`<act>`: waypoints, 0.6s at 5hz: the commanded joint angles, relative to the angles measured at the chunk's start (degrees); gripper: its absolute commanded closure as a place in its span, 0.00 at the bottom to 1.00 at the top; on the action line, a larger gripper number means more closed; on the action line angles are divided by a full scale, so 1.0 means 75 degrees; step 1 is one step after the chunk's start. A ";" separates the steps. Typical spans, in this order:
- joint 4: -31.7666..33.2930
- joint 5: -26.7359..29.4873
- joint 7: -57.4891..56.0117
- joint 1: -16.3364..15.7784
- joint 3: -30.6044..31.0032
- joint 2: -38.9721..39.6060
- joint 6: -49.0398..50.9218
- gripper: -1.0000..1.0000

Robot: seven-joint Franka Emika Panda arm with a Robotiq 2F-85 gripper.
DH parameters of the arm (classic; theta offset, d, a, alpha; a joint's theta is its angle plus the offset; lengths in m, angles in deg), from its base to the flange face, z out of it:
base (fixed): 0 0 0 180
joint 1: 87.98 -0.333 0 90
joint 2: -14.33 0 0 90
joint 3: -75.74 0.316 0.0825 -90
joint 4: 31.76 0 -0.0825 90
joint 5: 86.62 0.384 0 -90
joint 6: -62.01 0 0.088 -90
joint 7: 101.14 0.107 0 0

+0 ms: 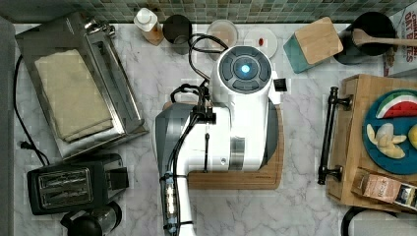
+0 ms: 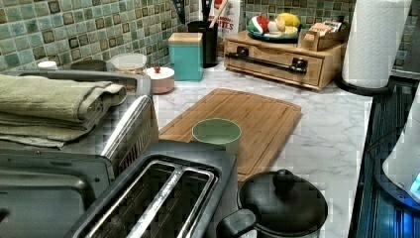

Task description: Open the drawer.

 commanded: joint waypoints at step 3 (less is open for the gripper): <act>0.1457 -0.0213 -0.2748 0.0504 -0.0432 -0.0476 -0.1575 0.00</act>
